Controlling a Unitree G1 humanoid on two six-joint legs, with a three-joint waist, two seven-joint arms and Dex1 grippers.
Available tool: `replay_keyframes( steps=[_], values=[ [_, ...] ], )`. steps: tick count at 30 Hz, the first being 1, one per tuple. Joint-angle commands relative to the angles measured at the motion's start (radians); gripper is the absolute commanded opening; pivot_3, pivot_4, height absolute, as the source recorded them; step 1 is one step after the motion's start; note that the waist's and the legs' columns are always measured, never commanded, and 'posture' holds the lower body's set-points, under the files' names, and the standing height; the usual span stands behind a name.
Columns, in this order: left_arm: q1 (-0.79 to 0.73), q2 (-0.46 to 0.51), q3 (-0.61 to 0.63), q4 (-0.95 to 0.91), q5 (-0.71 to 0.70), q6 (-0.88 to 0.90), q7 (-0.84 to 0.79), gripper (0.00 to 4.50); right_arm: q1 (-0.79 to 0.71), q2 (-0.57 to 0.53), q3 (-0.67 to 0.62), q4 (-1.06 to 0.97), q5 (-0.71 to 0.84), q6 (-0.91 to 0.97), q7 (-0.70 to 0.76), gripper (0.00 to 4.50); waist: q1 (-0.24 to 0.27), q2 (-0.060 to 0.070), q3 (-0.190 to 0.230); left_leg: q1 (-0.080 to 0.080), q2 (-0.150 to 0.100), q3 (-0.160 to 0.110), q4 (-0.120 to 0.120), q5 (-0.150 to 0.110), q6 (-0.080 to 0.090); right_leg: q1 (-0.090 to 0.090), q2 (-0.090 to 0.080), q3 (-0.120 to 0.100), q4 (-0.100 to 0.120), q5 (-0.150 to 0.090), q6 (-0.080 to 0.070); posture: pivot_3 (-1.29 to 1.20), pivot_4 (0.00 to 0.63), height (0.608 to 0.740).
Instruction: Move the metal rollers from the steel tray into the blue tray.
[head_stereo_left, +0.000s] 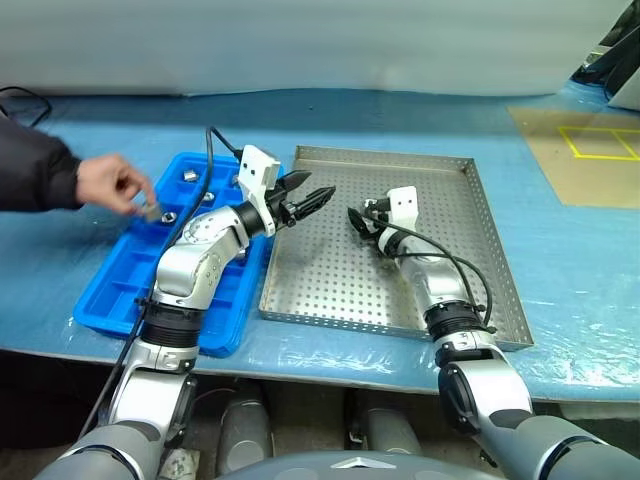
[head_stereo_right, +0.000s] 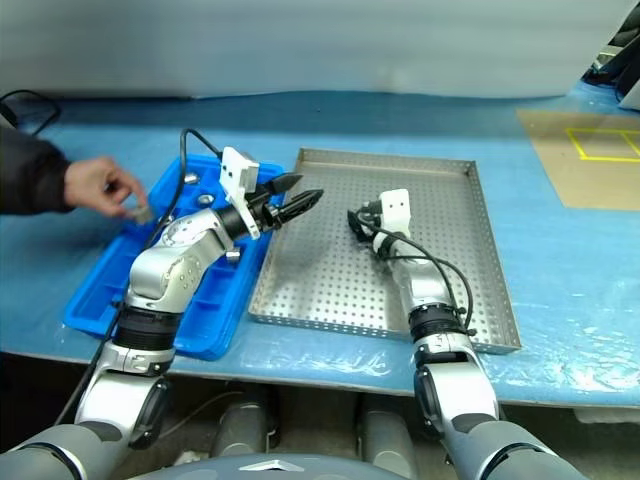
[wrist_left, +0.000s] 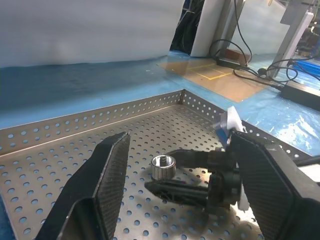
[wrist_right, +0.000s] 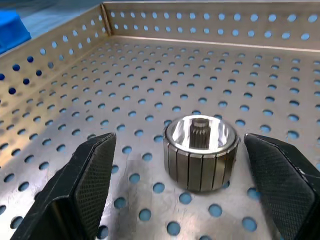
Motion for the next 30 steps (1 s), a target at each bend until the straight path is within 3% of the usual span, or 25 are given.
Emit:
replay_keyframes(
  steps=[1, 3, 6, 10, 12, 13, 14, 24, 30],
  values=[
    [-0.023, -0.004, 0.007, -0.035, 0.014, -0.007, 0.026, 3.42, -0.030, 0.012, 0.013, 0.034, -0.013, -0.048, -0.009, 4.32, 0.000, 0.000, 0.000, 0.000, 0.000, 0.000, 0.000, 0.000, 0.000, 0.000, 0.000, 0.000, 0.000, 0.000, 0.000, -0.12, 0.150, 0.740],
    [-0.025, -0.008, 0.009, -0.032, 0.022, -0.008, 0.042, 3.42, -0.035, 0.012, 0.016, 0.058, -0.019, -0.063, -0.013, 4.32, 0.000, 0.000, 0.000, 0.000, 0.000, 0.000, 0.000, -0.001, 0.001, 0.000, 0.000, 0.000, 0.000, 0.000, 0.000, -0.12, 0.150, 0.740],
    [-0.028, -0.006, 0.011, -0.034, 0.026, -0.004, 0.049, 3.42, -0.033, 0.012, 0.016, 0.069, -0.018, -0.080, -0.011, 3.72, 0.000, 0.000, 0.000, 0.000, 0.000, 0.000, 0.000, -0.001, 0.001, 0.000, 0.000, 0.000, 0.000, 0.000, 0.000, -0.12, 0.150, 0.740],
    [-0.028, 0.003, 0.011, -0.034, 0.027, 0.000, 0.041, 3.42, -0.038, 0.002, 0.011, 0.093, -0.030, -0.080, -0.056, 2.40, 0.001, 0.000, 0.000, 0.000, 0.000, 0.000, 0.000, -0.001, 0.001, 0.000, 0.000, 0.000, 0.000, 0.000, 0.000, -0.12, 0.150, 0.740],
    [-0.029, 0.007, 0.009, -0.033, 0.029, 0.000, 0.037, 3.42, -0.043, -0.003, 0.012, 0.097, -0.035, -0.085, -0.061, 2.40, 0.001, 0.000, 0.000, 0.000, 0.000, 0.000, 0.000, -0.001, 0.001, 0.000, 0.000, 0.000, 0.000, 0.000, 0.000, -0.12, 0.150, 0.740],
    [-0.028, 0.007, 0.007, -0.034, 0.029, 0.000, 0.035, 3.42, -0.043, -0.003, 0.011, 0.090, -0.032, -0.083, -0.058, 1.88, 0.001, 0.000, 0.000, 0.000, 0.000, 0.000, 0.000, -0.001, 0.001, 0.000, 0.000, 0.000, 0.000, 0.000, 0.000, -0.12, 0.150, 0.740],
    [-0.028, 0.007, 0.005, -0.035, 0.029, 0.000, 0.032, 3.42, -0.042, -0.001, 0.011, 0.082, -0.030, -0.083, -0.058, 1.70, 0.001, 0.000, 0.000, 0.000, 0.000, 0.000, 0.000, -0.001, 0.001, 0.000, 0.000, 0.000, 0.000, 0.000, 0.000, -0.13, 0.150, 0.740],
    [-0.044, 0.002, 0.012, -0.019, 0.030, -0.006, 0.026, 3.42, -0.043, -0.001, 0.018, -0.039, 0.003, -0.006, 0.002, 1.63, 0.001, 0.000, 0.000, -0.001, 0.000, 0.000, 0.000, -0.001, 0.002, 0.000, 0.000, 0.000, 0.000, 0.000, 0.000, -0.13, 0.150, 0.740],
    [-0.049, 0.018, 0.027, -0.015, 0.026, -0.011, 0.014, 3.42, -0.055, 0.005, 0.037, -0.218, 0.067, 0.102, 0.124, 1.63, 0.000, 0.000, 0.000, -0.001, 0.000, 0.000, -0.001, -0.001, 0.002, -0.001, 0.000, 0.000, -0.002, 0.000, 0.000, -0.12, 0.150, 0.740]
  ],
)
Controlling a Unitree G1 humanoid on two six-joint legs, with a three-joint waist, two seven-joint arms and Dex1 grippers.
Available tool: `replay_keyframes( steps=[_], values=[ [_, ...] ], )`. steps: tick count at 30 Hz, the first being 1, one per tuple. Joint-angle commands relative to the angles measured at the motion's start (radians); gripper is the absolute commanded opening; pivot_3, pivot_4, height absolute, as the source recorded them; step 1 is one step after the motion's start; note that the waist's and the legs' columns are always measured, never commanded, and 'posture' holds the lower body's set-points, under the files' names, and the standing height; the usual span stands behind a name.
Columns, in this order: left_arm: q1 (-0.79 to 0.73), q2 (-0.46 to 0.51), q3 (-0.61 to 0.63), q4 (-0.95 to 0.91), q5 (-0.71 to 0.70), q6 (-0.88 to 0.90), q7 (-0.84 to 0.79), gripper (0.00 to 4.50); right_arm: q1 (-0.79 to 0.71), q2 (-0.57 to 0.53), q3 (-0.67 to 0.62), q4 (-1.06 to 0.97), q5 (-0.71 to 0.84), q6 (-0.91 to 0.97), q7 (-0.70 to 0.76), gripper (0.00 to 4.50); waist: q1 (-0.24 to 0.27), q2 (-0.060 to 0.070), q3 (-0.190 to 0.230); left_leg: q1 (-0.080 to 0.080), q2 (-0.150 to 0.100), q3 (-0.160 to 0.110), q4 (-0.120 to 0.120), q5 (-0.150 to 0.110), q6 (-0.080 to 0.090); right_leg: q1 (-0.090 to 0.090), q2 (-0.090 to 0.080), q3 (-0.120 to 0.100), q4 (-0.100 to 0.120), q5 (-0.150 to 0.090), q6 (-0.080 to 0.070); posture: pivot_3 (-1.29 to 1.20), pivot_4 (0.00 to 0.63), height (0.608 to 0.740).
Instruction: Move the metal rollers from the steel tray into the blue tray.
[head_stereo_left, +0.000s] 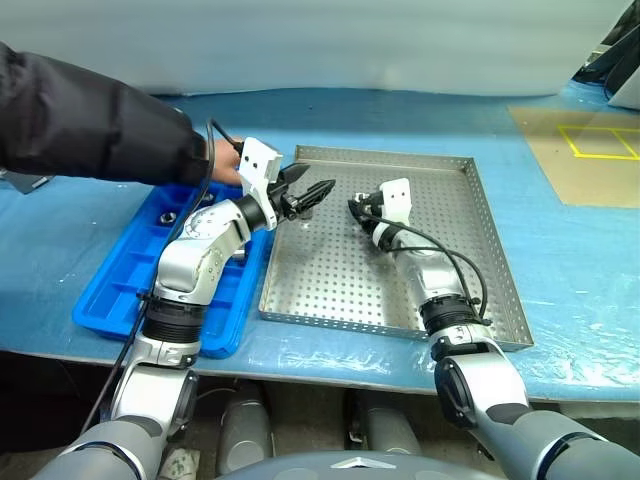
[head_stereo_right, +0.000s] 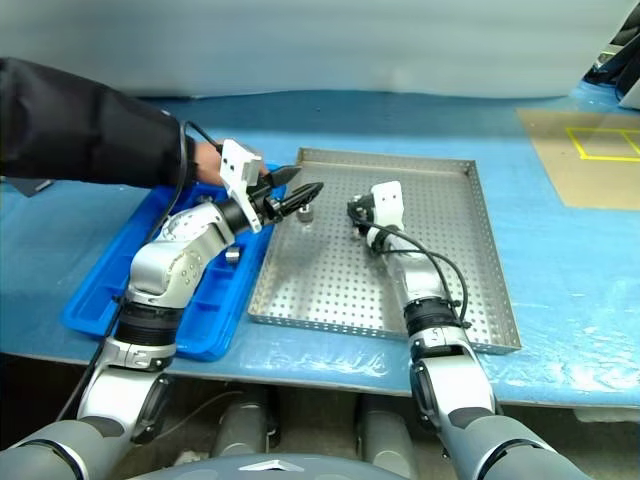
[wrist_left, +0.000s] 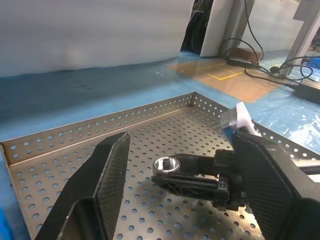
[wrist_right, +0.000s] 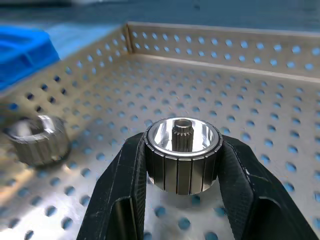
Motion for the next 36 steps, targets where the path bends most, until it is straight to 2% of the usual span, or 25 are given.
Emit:
replay_keyframes(
  steps=[1, 10, 16, 18, 21, 25, 32, 36],
  values=[
    [-0.025, 0.018, 0.028, -0.014, -0.010, -0.014, -0.018, 3.42, -0.025, 0.012, 0.017, -0.138, 0.057, 0.050, 0.069, 1.63, 0.000, 0.000, 0.000, 0.000, 0.000, 0.000, 0.000, 0.000, 0.000, 0.000, 0.000, 0.000, 0.000, 0.000, 0.000, -0.12, 0.150, 0.740],
    [0.002, 0.111, 0.112, -0.126, -0.109, 0.045, -0.073, 3.42, -0.129, 0.071, 0.154, -0.171, 0.079, 0.134, 0.283, 1.63, 0.004, 0.000, 0.000, -0.001, 0.000, 0.000, -0.003, 0.000, -0.001, -0.001, 0.000, -0.001, -0.001, 0.000, 0.000, -0.02, 0.150, 0.740],
    [0.187, 0.212, 0.187, -0.329, -0.102, 0.081, -0.011, 3.42, -0.235, 0.127, 0.200, -0.144, 0.103, 0.165, 0.381, 1.63, 0.010, 0.001, 0.000, -0.001, 0.000, 0.000, -0.007, 0.001, -0.002, -0.002, 0.000, -0.002, -0.003, 0.000, -0.001, 0.15, 0.150, 0.740],
    [0.264, 0.273, 0.227, -0.379, -0.082, 0.080, -0.006, 3.42, -0.254, 0.134, 0.221, -0.147, 0.109, 0.179, 0.435, 1.63, 0.012, 0.000, 0.001, -0.002, 0.001, -0.001, -0.008, 0.001, -0.002, -0.002, 0.000, -0.003, -0.004, -0.001, -0.001, 0.18, 0.150, 0.740],
    [0.370, 0.379, 0.290, -0.420, -0.056, 0.066, -0.031, 3.42, -0.248, 0.114, 0.296, -0.174, 0.101, 0.203, 0.569, 1.63, 0.034, 0.000, 0.001, -0.003, 0.001, -0.002, -0.010, 0.001, -0.003, -0.003, 0.000, -0.005, -0.005, -0.001, -0.001, 0.24, 0.150, 0.740],
    [0.463, 0.489, 0.408, -0.439, -0.100, 0.075, -0.090, 3.42, -0.221, 0.062, 0.407, -0.230, 0.104, 0.295, 0.743, 1.63, 0.067, 0.000, 0.001, -0.004, 0.001, -0.003, -0.010, 0.001, -0.003, -0.003, 0.000, -0.005, -0.007, -0.001, -0.001, 0.27, 0.150, 0.740],
    [0.566, 0.650, 0.550, -0.410, -0.163, 0.080, -0.261, 3.42, -0.229, 0.029, 0.470, -0.279, 0.104, 0.403, 0.849, 1.63, 0.121, 0.000, 0.001, -0.003, 0.001, -0.003, -0.010, 0.002, -0.003, -0.003, -0.001, -0.005, -0.006, -0.001, -0.001, 0.30, 0.150, 0.740],
    [0.557, 0.681, 0.542, -0.394, -0.193, 0.099, -0.299, 3.42, -0.216, 0.017, 0.494, -0.333, 0.136, 0.522, 0.892, 1.63, 0.131, 0.000, 0.001, -0.001, 0.001, -0.004, -0.010, 0.002, -0.004, -0.003, -0.001, -0.004, -0.003, -0.002, -0.001, 0.29, 0.150, 0.740]
  ],
)
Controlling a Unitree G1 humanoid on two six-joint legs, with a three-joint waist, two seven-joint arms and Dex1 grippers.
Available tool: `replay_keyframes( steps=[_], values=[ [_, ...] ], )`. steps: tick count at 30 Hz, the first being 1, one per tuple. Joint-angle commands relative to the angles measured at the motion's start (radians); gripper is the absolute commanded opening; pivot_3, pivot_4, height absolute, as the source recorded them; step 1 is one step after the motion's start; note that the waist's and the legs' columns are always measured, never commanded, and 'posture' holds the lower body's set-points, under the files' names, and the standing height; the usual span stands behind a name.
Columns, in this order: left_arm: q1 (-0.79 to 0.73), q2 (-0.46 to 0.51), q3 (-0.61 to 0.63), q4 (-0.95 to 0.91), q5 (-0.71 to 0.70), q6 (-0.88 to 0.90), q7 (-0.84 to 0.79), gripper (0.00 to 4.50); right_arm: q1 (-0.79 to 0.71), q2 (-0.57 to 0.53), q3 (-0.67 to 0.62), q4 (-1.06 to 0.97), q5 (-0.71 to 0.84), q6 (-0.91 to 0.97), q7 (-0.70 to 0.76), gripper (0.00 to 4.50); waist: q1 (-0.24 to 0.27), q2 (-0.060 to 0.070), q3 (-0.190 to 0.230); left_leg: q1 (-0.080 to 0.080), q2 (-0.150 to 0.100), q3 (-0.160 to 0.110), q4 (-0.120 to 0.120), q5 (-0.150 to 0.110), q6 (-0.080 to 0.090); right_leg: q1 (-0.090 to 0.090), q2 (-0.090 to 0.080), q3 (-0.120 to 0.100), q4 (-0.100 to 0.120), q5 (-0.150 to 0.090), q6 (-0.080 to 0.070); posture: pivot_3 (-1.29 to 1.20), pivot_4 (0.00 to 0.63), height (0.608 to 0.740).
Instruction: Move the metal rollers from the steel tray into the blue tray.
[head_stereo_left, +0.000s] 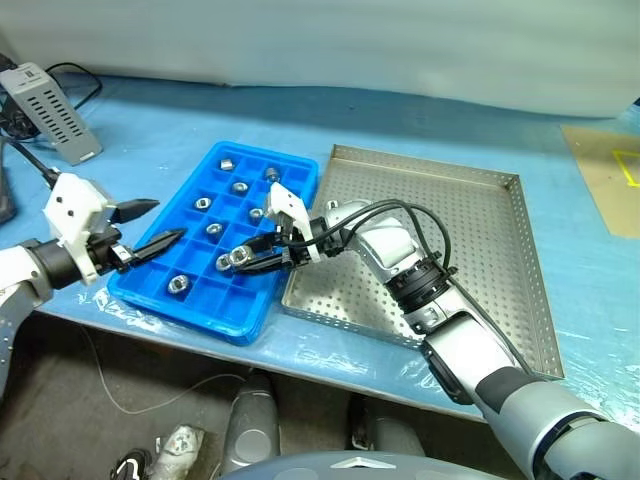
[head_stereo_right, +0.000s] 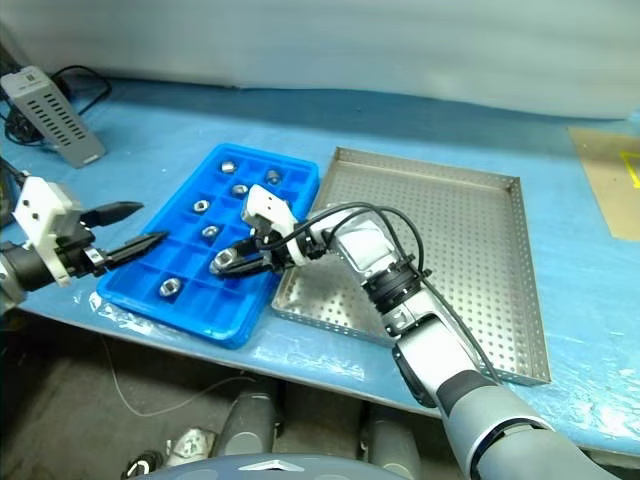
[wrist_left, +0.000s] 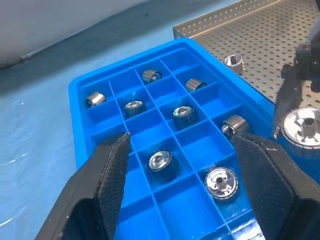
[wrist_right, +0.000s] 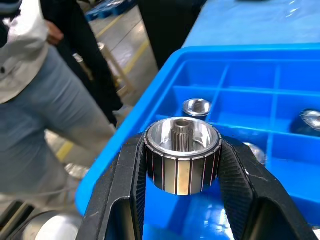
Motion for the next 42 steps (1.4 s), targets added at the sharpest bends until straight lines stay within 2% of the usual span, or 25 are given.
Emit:
replay_keyframes(
  steps=[1, 7, 11, 19, 27, 28, 32, 38, 42],
  values=[
    [-0.017, 0.025, 0.001, 0.003, -0.021, -0.006, -0.035, 3.42, -0.001, -0.003, 0.012, -0.088, 0.063, 0.102, 0.045, 1.63, 0.002, 0.000, 0.000, 0.001, 0.000, 0.000, 0.000, 0.000, 0.000, 0.000, 0.000, 0.001, 0.000, 0.000, 0.000, 0.29, 0.150, 0.740],
    [-0.092, -0.018, -0.087, 0.031, -0.013, -0.013, -0.006, 3.42, -0.004, -0.012, 0.012, -0.188, 0.135, 0.337, 0.019, 1.63, 0.009, 0.000, 0.000, 0.001, 0.000, 0.000, 0.000, 0.001, -0.002, -0.001, 0.000, 0.001, 0.002, 0.000, 0.000, 0.26, 0.150, 0.740],
    [-0.113, -0.055, -0.135, 0.036, 0.002, -0.024, 0.014, 3.42, -0.003, 0.036, -0.017, -0.175, 0.172, 0.437, -0.054, 1.63, 0.005, 0.000, 0.000, 0.001, 0.000, 0.000, 0.000, 0.003, -0.005, -0.001, 0.000, 0.001, 0.003, 0.000, 0.000, 0.25, 0.150, 0.740],
    [-0.130, -0.084, -0.166, 0.036, 0.011, -0.027, 0.036, 3.42, -0.025, 0.108, -0.002, -0.084, 0.160, 0.419, -0.136, 1.63, 0.006, 0.000, 0.000, 0.001, 0.000, 0.000, -0.001, 0.004, -0.006, -0.002, 0.000, 0.001, 0.005, 0.000, 0.000, 0.25, 0.150, 0.740],
    [-0.130, -0.086, -0.162, 0.021, 0.002, -0.019, 0.047, 3.42, -0.021, 0.109, 0.027, -0.061, 0.138, 0.368, -0.156, 1.63, 0.007, 0.000, 0.000, 0.001, 0.000, -0.001, -0.001, 0.004, -0.007, -0.002, 0.001, 0.001, 0.005, 0.000, 0.000, 0.26, 0.150, 0.740],
    [-0.128, -0.087, -0.161, 0.019, 0.001, -0.018, 0.049, 3.42, -0.019, 0.107, 0.027, -0.064, 0.137, 0.364, -0.158, 2.34, 0.007, 0.000, 0.000, 0.001, 0.000, -0.001, -0.001, 0.004, -0.007, -0.002, 0.001, 0.001, 0.005, 0.000, 0.000, 0.26, 0.150, 0.740],
    [-0.130, -0.085, -0.164, 0.024, -0.001, -0.017, 0.048, 3.42, -0.020, 0.107, 0.020, -0.065, 0.139, 0.376, -0.175, 3.54, 0.007, -0.001, 0.000, 0.001, 0.000, -0.001, -0.001, 0.005, -0.008, -0.002, 0.001, 0.001, 0.005, 0.000, 0.000, 0.26, 0.150, 0.740],
    [-0.184, -0.107, -0.217, 0.071, 0.015, -0.030, 0.045, 3.42, -0.060, 0.056, -0.021, -0.089, 0.129, 0.329, -0.187, 3.54, 0.007, 0.000, 0.000, 0.001, 0.000, -0.001, 0.000, 0.006, -0.010, -0.002, 0.000, 0.001, 0.005, 0.000, 0.000, 0.19, 0.150, 0.740],
    [-0.293, -0.175, -0.315, 0.169, 0.066, -0.080, 0.047, 3.42, -0.090, -0.016, -0.180, -0.143, 0.193, 0.317, -0.217, 3.54, 0.007, -0.001, 0.000, 0.001, -0.001, -0.001, 0.001, 0.007, -0.011, -0.001, 0.000, 0.001, 0.006, 0.001, 0.002, 0.12, 0.150, 0.740]
  ],
)
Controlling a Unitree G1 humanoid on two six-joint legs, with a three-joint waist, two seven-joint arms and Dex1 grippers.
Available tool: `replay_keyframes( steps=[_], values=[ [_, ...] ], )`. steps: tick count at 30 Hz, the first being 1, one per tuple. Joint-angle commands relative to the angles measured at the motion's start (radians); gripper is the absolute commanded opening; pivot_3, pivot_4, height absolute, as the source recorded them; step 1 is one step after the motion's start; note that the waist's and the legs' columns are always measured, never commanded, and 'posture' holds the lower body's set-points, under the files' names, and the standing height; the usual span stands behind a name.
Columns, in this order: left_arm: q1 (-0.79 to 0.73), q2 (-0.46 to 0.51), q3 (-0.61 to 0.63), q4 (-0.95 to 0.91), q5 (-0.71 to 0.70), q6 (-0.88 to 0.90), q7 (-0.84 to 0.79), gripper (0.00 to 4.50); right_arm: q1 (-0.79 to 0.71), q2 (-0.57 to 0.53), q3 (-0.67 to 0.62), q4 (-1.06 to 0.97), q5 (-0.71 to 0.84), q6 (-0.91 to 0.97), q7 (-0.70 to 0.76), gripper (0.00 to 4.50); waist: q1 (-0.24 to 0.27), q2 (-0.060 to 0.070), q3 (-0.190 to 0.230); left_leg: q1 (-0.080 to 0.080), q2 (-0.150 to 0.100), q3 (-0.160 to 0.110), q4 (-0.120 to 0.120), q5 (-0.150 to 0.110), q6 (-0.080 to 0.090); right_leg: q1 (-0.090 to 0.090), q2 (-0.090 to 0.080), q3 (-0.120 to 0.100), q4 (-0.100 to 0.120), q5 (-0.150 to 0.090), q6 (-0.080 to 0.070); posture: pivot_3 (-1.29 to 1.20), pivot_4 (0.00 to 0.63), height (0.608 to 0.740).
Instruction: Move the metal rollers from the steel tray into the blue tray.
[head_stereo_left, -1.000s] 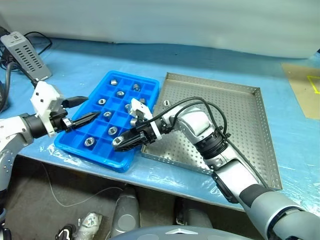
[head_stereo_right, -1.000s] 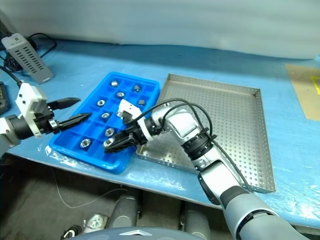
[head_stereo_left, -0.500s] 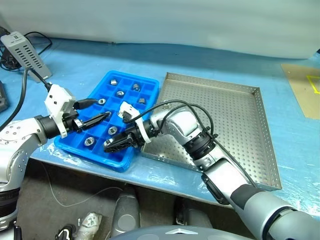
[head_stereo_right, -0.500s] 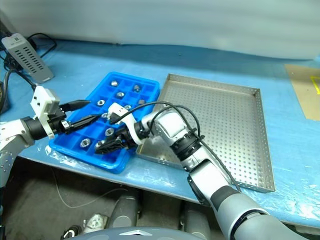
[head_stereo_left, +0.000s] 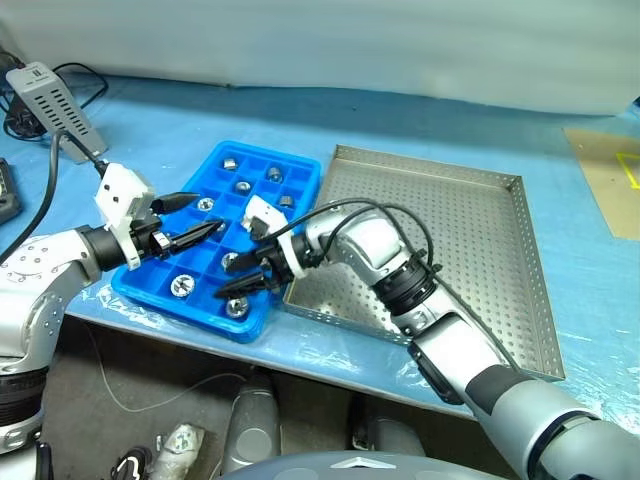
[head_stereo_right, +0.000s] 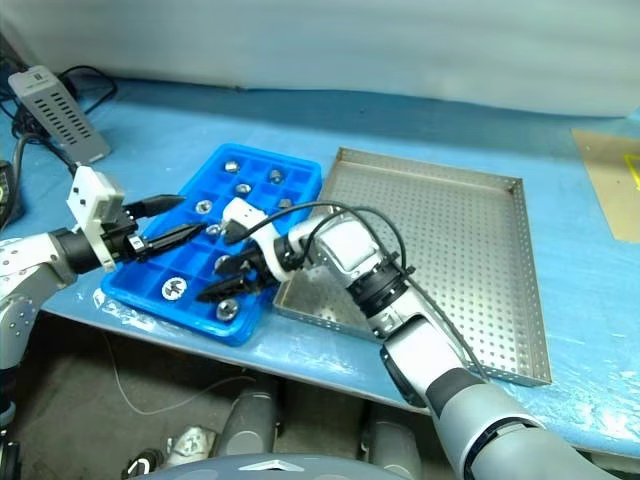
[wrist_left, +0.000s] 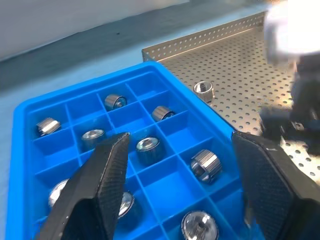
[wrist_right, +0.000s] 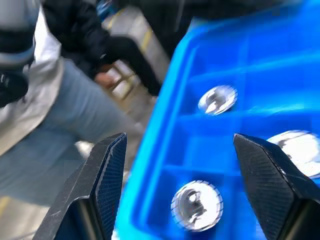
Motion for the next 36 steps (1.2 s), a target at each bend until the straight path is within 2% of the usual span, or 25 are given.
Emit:
replay_keyframes(
  steps=[1, 5, 11, 18, 22, 26, 31, 36],
  values=[
    [-0.114, -0.060, -0.082, 0.090, 0.066, -0.077, 0.012, 3.42, -0.036, -0.047, -0.176, -0.088, 0.079, -0.012, -0.030, 3.54, 0.001, 0.000, 0.000, 0.000, 0.000, 0.000, 0.000, 0.000, 0.000, 0.001, 0.000, 0.000, 0.000, 0.000, 0.000, 0.11, 0.150, 0.740],
    [-0.315, -0.217, -0.239, 0.307, 0.211, -0.210, 0.049, 3.42, 0.014, -0.112, -0.390, -0.191, 0.179, 0.025, -0.114, 3.54, -0.001, -0.001, 0.000, 0.000, -0.001, 0.000, 0.002, 0.002, -0.003, 0.003, 0.000, 0.001, 0.000, 0.002, 0.004, 0.01, 0.150, 0.740],
    [-0.574, -0.398, -0.414, 0.694, 0.395, -0.401, 0.009, 3.42, 0.155, -0.159, -0.518, -0.355, 0.213, 0.067, -0.296, 3.54, -0.050, -0.002, -0.001, 0.000, -0.002, 0.000, 0.004, 0.002, -0.002, 0.004, 0.000, 0.002, -0.001, 0.006, 0.008, -0.14, 0.150, 0.740],
    [-0.938, -0.409, -0.569, 1.212, 0.623, -0.615, -0.161, 3.42, 0.276, -0.160, -0.544, -0.510, 0.245, 0.101, -0.436, 3.54, -0.127, -0.002, -0.001, 0.000, -0.001, 0.001, 0.003, 0.001, 0.001, 0.002, 0.002, 0.003, -0.001, 0.006, 0.008, -0.28, 0.150, 0.740],
    [-1.106, -0.410, -0.621, 1.442, 0.742, -0.748, -0.202, 3.42, 0.336, -0.142, -0.546, -0.562, 0.254, 0.097, -0.503, 3.54, -0.136, -0.002, -0.001, 0.000, -0.002, 0.002, 0.004, -0.002, 0.005, 0.003, 0.001, 0.003, -0.002, 0.006, 0.008, -0.33, 0.150, 0.740],
    [-1.172, -0.410, -0.677, 1.554, 0.861, -0.835, -0.203, 3.42, 0.395, -0.118, -0.540, -0.612, 0.267, 0.093, -0.558, 3.54, -0.136, -0.002, -0.001, 0.001, -0.002, 0.004, 0.005, -0.004, 0.008, 0.005, 0.000, 0.003, -0.005, 0.006, 0.007, -0.37, 0.150, 0.740],
    [-1.152, -0.442, -0.695, 1.597, 0.937, -0.890, -0.155, 3.42, 0.449, -0.097, -0.533, -0.644, 0.273, 0.078, -0.614, 3.54, -0.136, -0.002, -0.001, 0.001, -0.002, 0.004, 0.006, -0.004, 0.009, 0.006, 0.000, 0.003, -0.005, 0.004, 0.004, -0.41, 0.150, 0.740],
    [-1.113, -0.499, -0.678, 1.625, 0.978, -0.827, -0.031, 3.42, 0.477, -0.088, -0.524, -0.658, 0.272, 0.066, -0.654, 3.54, -0.138, -0.002, -0.001, 0.002, -0.001, 0.004, 0.011, -0.006, 0.012, 0.009, -0.001, 0.003, -0.005, 0.004, 0.003, -0.44, 0.150, 0.740]
  ],
)
